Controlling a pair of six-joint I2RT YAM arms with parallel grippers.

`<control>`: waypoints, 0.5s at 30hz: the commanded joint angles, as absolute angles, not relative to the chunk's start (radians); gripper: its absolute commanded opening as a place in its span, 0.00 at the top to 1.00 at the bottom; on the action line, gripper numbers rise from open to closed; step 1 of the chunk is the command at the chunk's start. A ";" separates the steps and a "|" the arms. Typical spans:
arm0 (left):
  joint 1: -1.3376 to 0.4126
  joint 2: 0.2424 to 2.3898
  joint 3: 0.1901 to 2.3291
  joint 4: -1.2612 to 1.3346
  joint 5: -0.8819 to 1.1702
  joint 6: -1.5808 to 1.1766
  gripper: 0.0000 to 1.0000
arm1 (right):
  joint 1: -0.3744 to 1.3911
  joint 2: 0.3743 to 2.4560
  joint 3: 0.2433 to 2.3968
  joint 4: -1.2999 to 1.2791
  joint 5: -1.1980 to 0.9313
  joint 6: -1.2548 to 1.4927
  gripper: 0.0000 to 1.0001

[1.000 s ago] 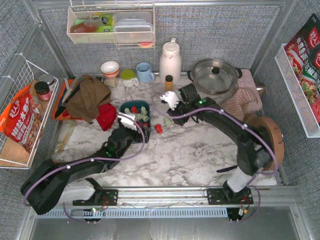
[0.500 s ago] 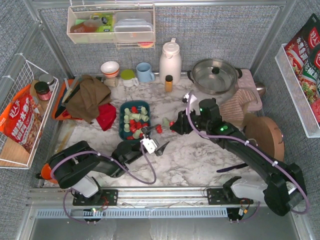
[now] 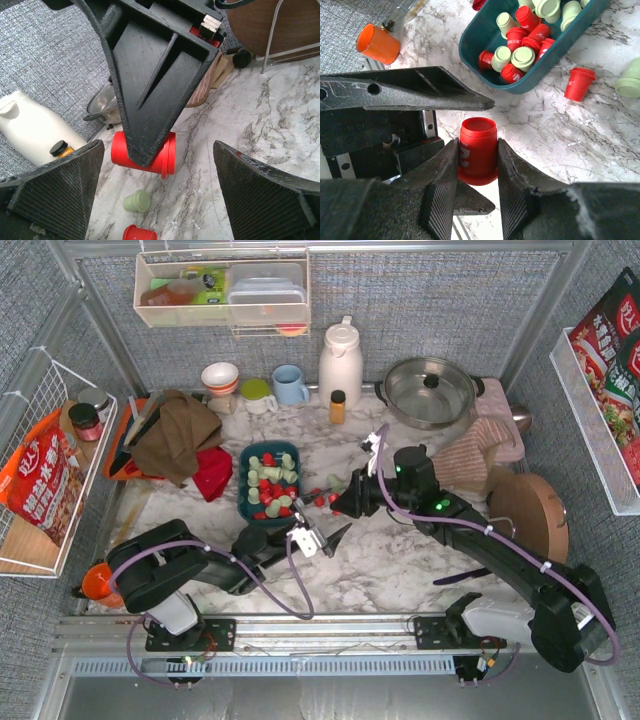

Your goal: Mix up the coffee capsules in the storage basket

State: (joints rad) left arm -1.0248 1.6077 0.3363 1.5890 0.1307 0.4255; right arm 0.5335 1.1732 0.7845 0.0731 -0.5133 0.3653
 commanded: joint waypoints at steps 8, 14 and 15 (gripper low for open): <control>-1.043 1.610 0.341 1.638 0.070 0.477 0.33 | 0.548 1.183 0.807 0.077 -0.537 0.365 0.68; -1.051 1.605 0.331 1.638 0.036 0.491 0.50 | 0.552 1.186 0.809 0.061 -0.534 0.359 0.65; -1.052 1.605 0.329 1.638 0.034 0.491 0.52 | 0.552 1.186 0.810 0.060 -0.534 0.359 0.64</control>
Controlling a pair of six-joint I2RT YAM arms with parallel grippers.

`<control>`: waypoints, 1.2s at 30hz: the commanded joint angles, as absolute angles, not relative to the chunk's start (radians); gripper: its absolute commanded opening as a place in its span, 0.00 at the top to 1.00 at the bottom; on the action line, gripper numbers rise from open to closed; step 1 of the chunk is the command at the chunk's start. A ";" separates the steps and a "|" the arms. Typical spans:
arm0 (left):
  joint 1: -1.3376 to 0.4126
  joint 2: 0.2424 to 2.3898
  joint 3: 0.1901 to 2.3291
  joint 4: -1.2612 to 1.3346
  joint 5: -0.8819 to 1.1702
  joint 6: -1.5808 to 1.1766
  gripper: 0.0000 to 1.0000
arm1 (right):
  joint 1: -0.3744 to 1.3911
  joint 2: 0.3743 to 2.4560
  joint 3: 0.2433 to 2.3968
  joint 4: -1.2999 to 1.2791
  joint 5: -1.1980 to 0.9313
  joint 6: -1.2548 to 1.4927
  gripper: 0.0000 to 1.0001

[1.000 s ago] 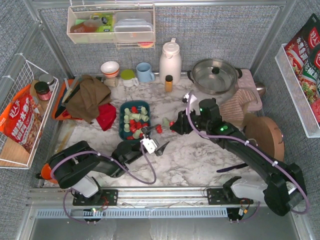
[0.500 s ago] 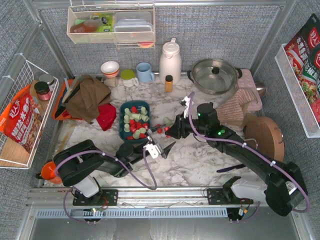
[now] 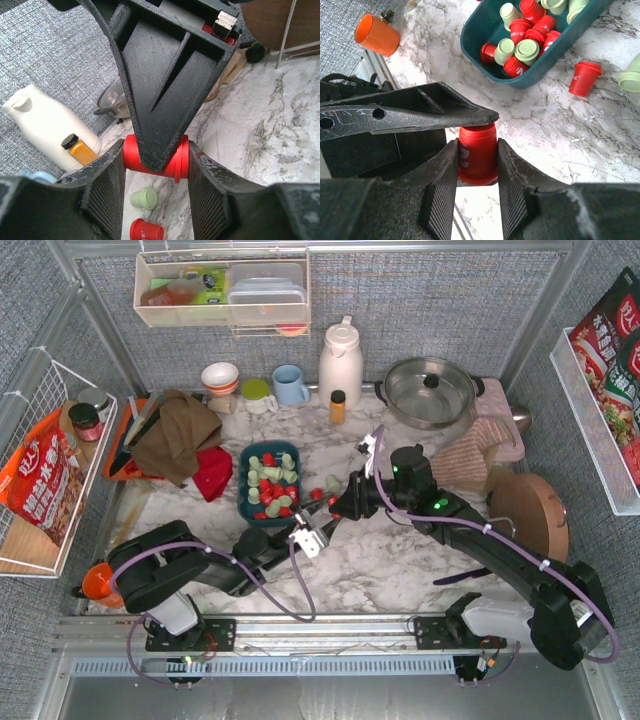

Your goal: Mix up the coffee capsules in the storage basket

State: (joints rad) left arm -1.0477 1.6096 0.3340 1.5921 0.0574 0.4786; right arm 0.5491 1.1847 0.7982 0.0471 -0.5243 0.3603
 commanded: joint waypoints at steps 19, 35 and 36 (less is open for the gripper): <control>-1.062 1.533 0.230 1.635 -0.189 0.357 0.82 | 0.554 1.040 0.876 -0.215 -0.162 0.162 0.34; -0.928 1.284 0.358 0.959 -0.537 -0.142 0.81 | 0.552 1.011 0.830 -0.218 0.133 0.126 0.31; -0.902 1.266 0.370 0.901 -0.523 -0.194 0.79 | 0.552 1.012 0.829 -0.217 0.136 0.124 0.31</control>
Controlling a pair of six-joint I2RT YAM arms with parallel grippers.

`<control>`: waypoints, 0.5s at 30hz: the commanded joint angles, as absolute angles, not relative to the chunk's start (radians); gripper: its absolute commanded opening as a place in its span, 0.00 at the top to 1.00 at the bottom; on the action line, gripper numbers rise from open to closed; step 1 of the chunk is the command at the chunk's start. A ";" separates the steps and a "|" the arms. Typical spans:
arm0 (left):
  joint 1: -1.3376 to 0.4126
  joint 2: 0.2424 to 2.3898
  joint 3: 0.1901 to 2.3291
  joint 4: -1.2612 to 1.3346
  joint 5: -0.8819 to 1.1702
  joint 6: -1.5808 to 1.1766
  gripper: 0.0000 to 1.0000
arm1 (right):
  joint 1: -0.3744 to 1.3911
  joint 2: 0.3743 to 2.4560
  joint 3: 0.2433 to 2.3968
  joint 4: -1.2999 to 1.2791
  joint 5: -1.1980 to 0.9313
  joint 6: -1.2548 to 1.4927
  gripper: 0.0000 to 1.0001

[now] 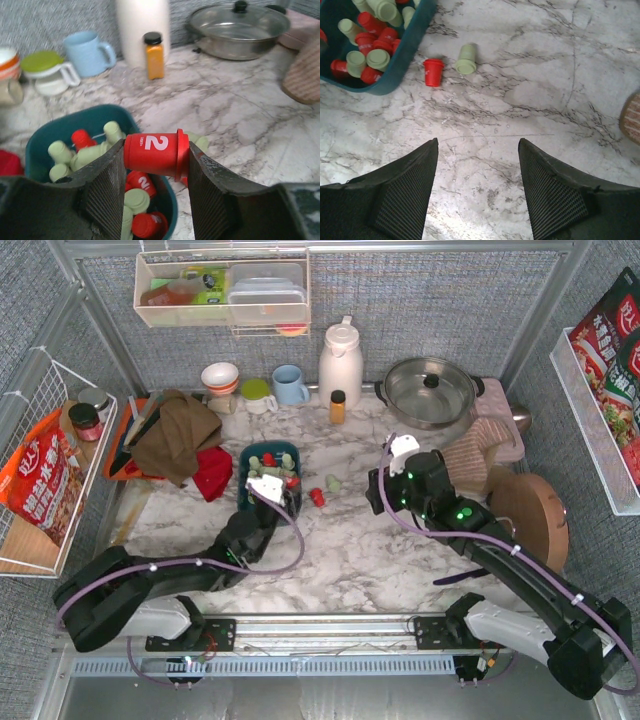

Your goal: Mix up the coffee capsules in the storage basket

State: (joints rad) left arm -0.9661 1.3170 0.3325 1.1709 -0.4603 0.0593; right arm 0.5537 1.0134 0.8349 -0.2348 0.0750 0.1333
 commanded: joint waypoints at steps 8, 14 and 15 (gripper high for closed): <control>-0.822 1.259 0.510 0.563 -0.464 -0.382 0.71 | 0.551 1.055 0.815 -0.197 0.160 0.123 0.30; -0.750 1.343 0.568 0.431 -0.418 -0.496 0.67 | 0.551 1.119 0.809 -0.149 0.162 0.127 0.30; -0.739 1.355 0.566 0.431 -0.417 -0.516 0.65 | 0.551 1.141 0.807 -0.128 0.156 0.127 0.30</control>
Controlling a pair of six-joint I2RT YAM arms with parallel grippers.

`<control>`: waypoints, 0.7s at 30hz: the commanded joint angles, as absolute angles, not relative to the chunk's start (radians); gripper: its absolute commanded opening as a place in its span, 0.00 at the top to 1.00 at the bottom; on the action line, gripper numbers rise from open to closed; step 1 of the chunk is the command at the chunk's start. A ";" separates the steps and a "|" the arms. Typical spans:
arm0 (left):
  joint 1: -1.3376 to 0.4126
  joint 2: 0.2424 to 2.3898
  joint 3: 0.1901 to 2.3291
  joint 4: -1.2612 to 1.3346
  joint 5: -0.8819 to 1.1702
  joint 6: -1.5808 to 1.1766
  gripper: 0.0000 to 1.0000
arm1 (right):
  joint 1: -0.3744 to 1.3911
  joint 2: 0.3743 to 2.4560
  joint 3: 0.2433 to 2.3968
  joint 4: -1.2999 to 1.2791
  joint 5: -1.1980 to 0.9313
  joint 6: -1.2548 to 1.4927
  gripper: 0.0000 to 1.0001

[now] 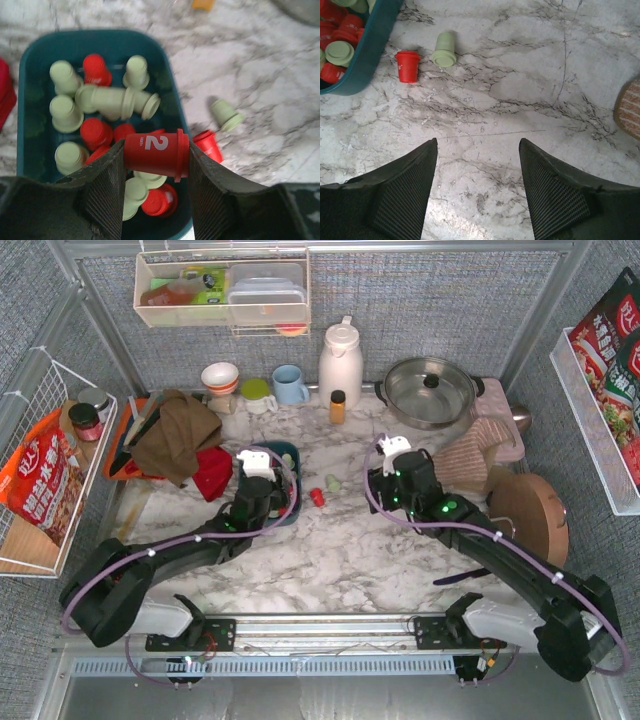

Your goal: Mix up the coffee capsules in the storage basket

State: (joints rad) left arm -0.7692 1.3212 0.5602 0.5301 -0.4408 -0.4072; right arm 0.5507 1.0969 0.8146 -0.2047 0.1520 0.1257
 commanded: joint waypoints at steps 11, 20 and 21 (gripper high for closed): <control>-0.710 1.340 0.535 0.431 -0.467 -0.577 0.13 | 0.554 1.566 0.940 0.143 -0.005 0.138 0.30; -0.710 1.091 0.390 0.485 -0.563 -0.494 0.04 | 0.556 1.909 1.293 -0.058 0.028 0.125 0.31; -0.710 1.065 0.370 0.500 -0.566 -0.486 0.04 | 0.556 1.939 1.326 -0.093 0.044 0.123 0.32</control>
